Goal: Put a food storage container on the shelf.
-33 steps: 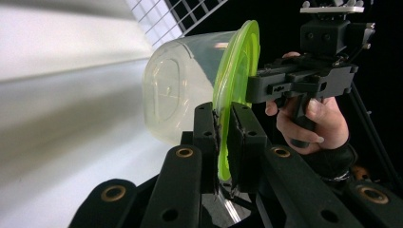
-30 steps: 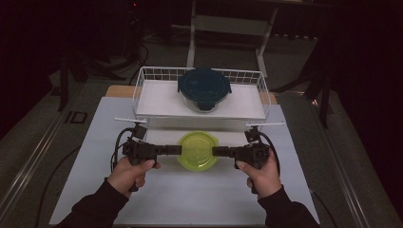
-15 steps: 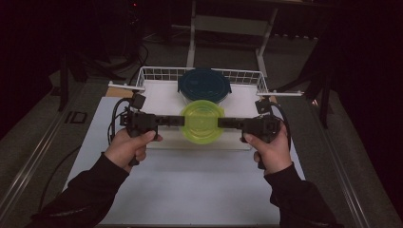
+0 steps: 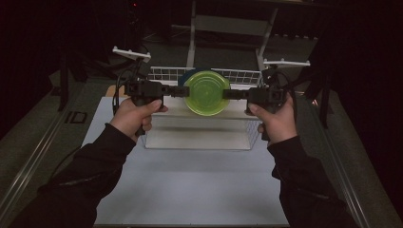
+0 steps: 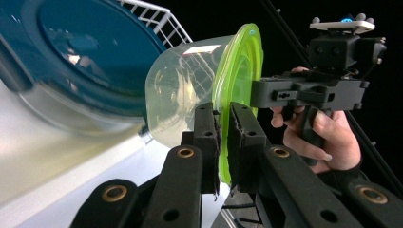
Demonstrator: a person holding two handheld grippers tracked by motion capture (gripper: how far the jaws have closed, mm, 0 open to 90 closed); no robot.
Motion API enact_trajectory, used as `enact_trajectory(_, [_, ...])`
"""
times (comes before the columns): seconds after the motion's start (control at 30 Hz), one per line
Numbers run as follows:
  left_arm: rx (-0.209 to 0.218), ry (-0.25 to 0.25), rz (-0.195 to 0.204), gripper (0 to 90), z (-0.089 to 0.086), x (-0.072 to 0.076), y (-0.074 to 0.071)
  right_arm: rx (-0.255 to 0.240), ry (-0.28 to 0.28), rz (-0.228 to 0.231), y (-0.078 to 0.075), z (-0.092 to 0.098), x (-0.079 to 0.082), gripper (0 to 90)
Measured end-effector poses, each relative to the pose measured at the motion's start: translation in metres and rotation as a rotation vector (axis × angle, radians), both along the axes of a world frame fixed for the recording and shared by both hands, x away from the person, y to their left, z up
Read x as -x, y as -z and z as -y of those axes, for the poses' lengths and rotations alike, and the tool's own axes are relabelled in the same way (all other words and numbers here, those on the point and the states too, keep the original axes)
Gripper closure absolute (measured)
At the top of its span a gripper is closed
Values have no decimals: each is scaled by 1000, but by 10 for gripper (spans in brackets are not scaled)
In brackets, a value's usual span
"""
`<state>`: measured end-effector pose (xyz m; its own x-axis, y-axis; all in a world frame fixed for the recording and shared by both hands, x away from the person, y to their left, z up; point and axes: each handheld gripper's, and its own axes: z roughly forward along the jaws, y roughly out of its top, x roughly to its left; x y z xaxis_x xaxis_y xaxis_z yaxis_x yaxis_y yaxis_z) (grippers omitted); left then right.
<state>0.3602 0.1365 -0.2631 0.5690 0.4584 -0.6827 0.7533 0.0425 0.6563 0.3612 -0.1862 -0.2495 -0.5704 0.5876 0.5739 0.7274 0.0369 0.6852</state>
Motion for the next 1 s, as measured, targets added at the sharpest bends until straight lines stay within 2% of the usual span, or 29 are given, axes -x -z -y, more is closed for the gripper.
enact_trajectory(0.13, [13, -6, -25, 821, 1, -17, -4, 3, 21, -8, -8, 0, -16, 813])
enact_trajectory(0.27, [12, -16, -36, 820, 2, -28, -4, 8, 45, -20, -9, -1, -28, 813])
enact_trajectory(0.37, [13, -28, -66, 819, 2, -39, -1, 18, 58, -35, -8, -2, -36, 812])
enact_trajectory(0.53, [7, -55, -70, 815, 4, -45, -1, 11, 72, -61, -6, -3, -47, 811])
enact_trajectory(0.6, [8, -51, -77, 815, 3, -49, -1, 13, 73, -63, -6, -3, -48, 811])
enact_trajectory(0.8, [41, -77, -117, 797, 2, -59, 2, 25, 95, -88, -10, -7, -58, 795])
enact_trajectory(1.0, [49, -101, -113, 777, 4, -65, 3, 21, 125, -118, -9, -8, -68, 783])
